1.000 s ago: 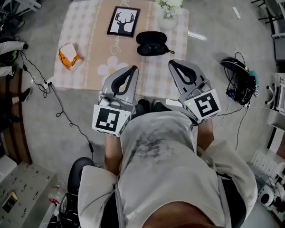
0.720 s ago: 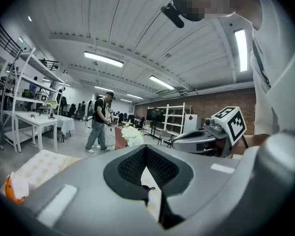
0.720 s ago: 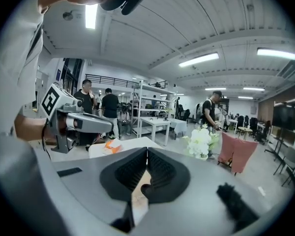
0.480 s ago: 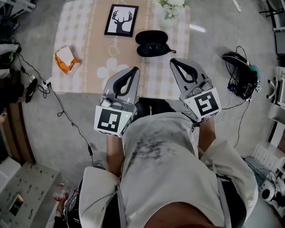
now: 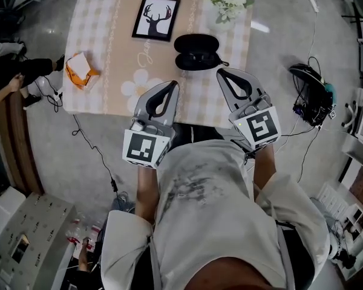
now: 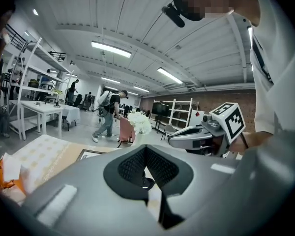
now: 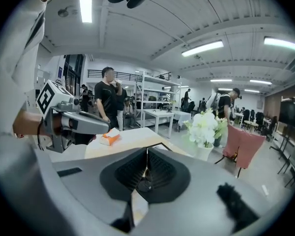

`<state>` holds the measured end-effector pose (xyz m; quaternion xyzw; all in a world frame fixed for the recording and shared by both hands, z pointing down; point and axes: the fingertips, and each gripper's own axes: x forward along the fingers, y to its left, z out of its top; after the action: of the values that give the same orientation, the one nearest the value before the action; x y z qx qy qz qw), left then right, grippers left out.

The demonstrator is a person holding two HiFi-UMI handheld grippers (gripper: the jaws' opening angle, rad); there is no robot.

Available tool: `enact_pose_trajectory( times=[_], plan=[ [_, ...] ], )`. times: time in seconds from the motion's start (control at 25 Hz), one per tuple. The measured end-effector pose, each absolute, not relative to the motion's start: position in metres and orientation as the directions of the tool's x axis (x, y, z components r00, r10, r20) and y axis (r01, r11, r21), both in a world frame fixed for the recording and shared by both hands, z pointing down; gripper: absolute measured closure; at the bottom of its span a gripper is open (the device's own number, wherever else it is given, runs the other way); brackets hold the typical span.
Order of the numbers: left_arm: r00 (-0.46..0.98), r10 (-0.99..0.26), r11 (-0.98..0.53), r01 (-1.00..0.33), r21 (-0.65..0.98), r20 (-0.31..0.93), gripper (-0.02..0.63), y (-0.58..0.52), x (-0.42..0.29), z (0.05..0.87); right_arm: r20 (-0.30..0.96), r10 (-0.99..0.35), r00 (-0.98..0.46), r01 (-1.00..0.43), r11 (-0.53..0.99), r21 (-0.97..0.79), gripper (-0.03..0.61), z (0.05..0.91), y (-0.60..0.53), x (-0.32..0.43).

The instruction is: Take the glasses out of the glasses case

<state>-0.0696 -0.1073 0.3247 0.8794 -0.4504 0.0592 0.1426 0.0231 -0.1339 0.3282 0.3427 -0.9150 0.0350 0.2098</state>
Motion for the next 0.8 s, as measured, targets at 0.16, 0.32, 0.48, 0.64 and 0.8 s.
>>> enact_pose_trajectory(
  times=[0.16,0.32,0.48,0.64,0.8],
  plan=[
    [0.583,-0.776,-0.545,-0.812,0.209,0.243,0.606,-0.119,-0.067,0.338,0.422,-0.604,-0.676,-0.640,0.765,0.070,0.560,0.341,-0.146,0.026],
    [0.582,-0.771,-0.540,-0.813,0.219,0.258,0.606,-0.128,-0.066,0.351,0.441,-0.594,-0.672,-0.636,0.769,0.066,0.560,0.353,-0.156,0.027],
    [0.576,-0.772,-0.530,-0.817,0.230,0.268,0.606,-0.136,-0.065,0.360,0.463,-0.579,-0.671,-0.625,0.778,0.067,0.560,0.363,-0.164,0.027],
    [0.575,-0.769,-0.527,-0.817,0.233,0.280,0.606,-0.146,-0.064,0.370,0.480,-0.559,-0.676,-0.610,0.790,0.060,0.560,0.376,-0.173,0.026],
    [0.577,-0.766,-0.528,-0.817,0.233,0.285,0.606,-0.153,-0.063,0.378,0.499,-0.537,-0.680,-0.593,0.803,0.056,0.560,0.388,-0.180,0.024]
  ],
)
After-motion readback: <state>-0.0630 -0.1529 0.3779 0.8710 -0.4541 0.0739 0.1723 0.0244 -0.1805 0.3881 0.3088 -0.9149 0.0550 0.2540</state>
